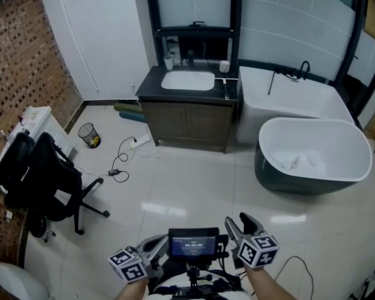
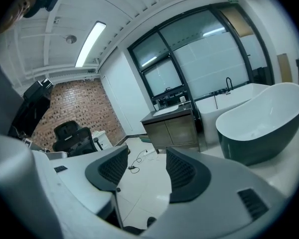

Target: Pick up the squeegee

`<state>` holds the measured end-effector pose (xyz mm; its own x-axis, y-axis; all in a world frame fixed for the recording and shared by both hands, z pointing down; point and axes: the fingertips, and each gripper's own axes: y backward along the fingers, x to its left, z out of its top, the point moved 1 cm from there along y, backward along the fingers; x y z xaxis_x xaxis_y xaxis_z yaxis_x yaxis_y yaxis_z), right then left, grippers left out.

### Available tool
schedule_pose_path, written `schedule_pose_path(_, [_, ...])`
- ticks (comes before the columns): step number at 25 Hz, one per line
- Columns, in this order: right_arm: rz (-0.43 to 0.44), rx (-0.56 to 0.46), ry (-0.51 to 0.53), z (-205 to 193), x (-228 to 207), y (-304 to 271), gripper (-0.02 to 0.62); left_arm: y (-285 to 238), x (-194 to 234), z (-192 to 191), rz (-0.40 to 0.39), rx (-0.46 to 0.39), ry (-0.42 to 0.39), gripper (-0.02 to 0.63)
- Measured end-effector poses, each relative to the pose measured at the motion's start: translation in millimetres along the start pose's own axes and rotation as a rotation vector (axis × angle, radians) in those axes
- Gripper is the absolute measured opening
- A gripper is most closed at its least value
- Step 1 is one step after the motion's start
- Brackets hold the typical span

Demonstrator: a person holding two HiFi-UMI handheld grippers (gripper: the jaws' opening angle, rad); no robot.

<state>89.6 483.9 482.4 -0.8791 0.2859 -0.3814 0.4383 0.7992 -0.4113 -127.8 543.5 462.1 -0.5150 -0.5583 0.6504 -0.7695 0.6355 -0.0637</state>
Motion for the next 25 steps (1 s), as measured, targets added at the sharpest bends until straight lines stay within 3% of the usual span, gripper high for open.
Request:
schedule_pose_path(8, [0.024,-0.01,-0.106,24.9,6.2,-55.7,0.253,-36.2,60.6,42.9,-0.069,0.051,0.041,-0.006])
schedule_pose_path(13, [-0.014,0.02,-0.068,39.5,16.4,-102.7,0.252,-57.7,98.9,92.7,-0.129,0.088,0.007,-0.006])
schedule_pose_path(18, [-0.031,0.023,-0.12,56.6,23.9,-144.5,0.249,-68.1,133.1,134.1,-0.162,0.098,0.005,-0.006])
schedule_pose_path(25, [-0.021,-0.01,-0.137,70.2,40.6,-185.3,0.173,-68.5,176.9,156.8,-0.183,0.116,0.025,-0.006])
